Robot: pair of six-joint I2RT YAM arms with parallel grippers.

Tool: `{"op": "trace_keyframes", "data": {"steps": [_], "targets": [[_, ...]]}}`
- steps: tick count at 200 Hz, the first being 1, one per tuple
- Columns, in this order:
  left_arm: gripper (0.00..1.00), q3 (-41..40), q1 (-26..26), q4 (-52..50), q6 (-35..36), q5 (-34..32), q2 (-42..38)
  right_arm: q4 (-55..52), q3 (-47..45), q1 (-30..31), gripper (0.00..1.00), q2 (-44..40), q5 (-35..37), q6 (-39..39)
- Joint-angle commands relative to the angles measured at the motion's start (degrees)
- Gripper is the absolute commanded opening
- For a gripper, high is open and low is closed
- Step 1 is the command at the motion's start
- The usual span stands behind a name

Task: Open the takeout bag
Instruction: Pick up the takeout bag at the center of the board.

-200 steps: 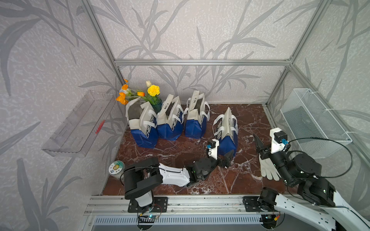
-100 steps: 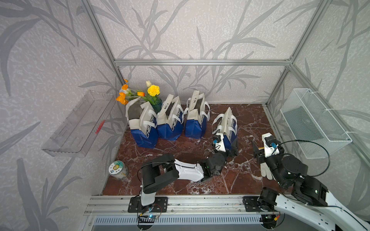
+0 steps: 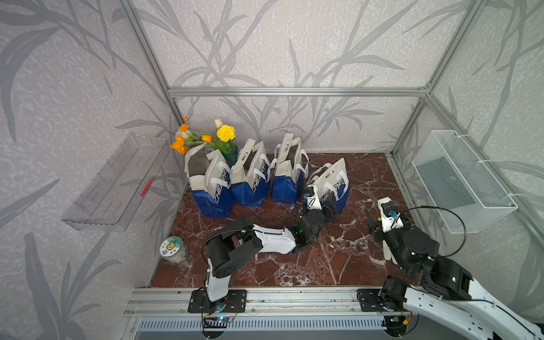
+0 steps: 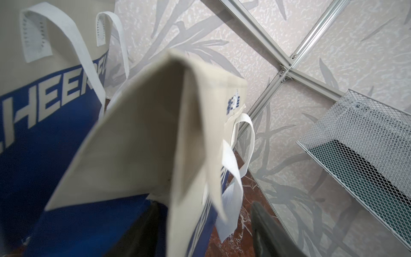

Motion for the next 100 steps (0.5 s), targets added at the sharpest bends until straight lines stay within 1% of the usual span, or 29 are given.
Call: {"op": "trace_keyframes", "data": {"steps": [1,15,25,45,57,66,80,85,100], "targets": [[0.58,-3.6,1.97,6.76,2.38,6.43,0.13,3.0,-0.66,-0.25,0.7,0.9,1.54,1.13],[0.52,-6.23,3.55,11.31,3.4,9.7,0.08,3.27,-0.8,-0.35,0.7,1.52,1.92,1.51],[0.44,-7.66,4.7,14.34,3.99,12.74,0.22,3.36,-0.9,-0.34,0.7,2.02,2.03,1.86],[0.31,-9.31,6.57,17.31,5.5,18.85,0.09,3.43,-1.15,-0.34,0.7,2.75,2.23,2.57],[0.22,-10.24,6.91,18.58,7.04,20.98,-0.35,4.42,-1.76,-0.34,0.69,3.03,1.75,1.7],[0.15,-10.85,7.08,18.96,8.34,22.08,-0.99,6.17,-2.76,-0.34,0.69,3.11,0.39,-0.99],[0.0,-12.02,7.18,18.63,10.25,23.13,-2.32,11.06,-4.93,-0.36,0.69,2.73,-2.15,-6.43],[0.0,-12.6,7.15,18.49,10.78,23.27,-2.97,12.68,-5.61,-0.34,0.69,2.48,-3.37,-8.1],[0.0,-14.26,7.18,17.7,12.39,23.79,-5.06,21.08,-9.27,-0.34,0.69,1.67,-10.3,-17.09]]}}
